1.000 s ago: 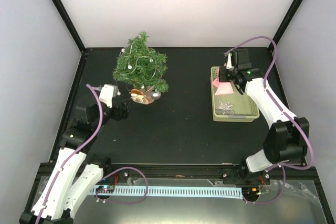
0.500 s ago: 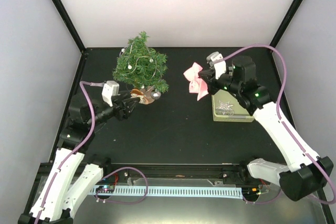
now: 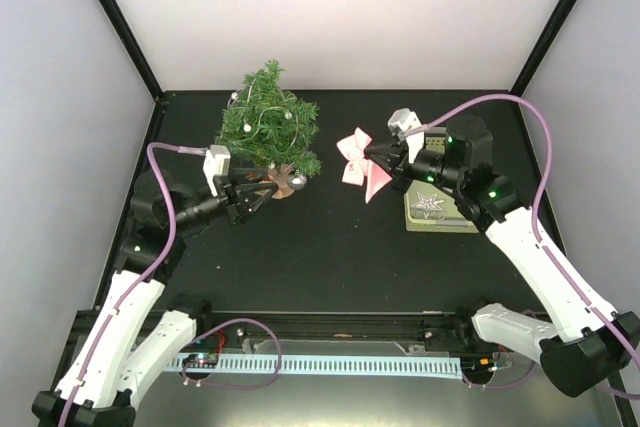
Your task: Decorate the small christmas tree
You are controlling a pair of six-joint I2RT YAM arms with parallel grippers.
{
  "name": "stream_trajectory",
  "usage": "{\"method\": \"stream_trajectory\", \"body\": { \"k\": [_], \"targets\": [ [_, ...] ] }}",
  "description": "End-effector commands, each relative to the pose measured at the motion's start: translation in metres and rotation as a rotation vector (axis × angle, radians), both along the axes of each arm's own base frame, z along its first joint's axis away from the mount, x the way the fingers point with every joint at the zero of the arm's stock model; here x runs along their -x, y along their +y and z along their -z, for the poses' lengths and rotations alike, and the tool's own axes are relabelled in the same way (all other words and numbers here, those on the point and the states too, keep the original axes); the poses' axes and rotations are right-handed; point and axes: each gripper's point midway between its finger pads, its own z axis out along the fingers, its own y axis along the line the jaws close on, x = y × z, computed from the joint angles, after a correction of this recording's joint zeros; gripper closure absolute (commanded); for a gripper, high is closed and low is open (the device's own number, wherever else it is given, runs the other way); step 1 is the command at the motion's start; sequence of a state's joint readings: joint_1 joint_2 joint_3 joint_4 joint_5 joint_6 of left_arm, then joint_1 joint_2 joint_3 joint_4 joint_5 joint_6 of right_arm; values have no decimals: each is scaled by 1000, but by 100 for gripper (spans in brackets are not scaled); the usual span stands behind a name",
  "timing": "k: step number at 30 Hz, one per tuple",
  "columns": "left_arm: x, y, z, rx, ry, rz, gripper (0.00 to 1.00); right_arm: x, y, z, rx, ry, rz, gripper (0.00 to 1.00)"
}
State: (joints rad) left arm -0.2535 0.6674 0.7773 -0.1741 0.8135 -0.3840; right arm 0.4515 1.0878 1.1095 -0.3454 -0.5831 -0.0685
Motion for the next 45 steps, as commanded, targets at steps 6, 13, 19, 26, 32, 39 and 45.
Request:
{"method": "stream_trajectory", "body": {
  "k": [6,13,19,26,32,39,45],
  "targets": [
    [22,-26,-40,116,-33,196,35,56,39,-39,-188,-16,-269,99],
    [19,-50,-26,155,79,266,31,82,62,-62,-281,-1,-393,99],
    [5,-42,-15,50,66,145,29,-6,18,-13,-51,86,143,99],
    [-3,-25,10,-65,5,9,24,-85,-85,66,138,247,574,99],
    [7,-20,23,-108,-25,14,19,-121,-164,134,256,458,795,99],
    [14,-19,19,-97,-45,25,17,-152,-210,213,329,665,860,99],
    [19,-16,15,-93,-70,18,16,-171,-209,266,353,758,792,94]
  ]
}}
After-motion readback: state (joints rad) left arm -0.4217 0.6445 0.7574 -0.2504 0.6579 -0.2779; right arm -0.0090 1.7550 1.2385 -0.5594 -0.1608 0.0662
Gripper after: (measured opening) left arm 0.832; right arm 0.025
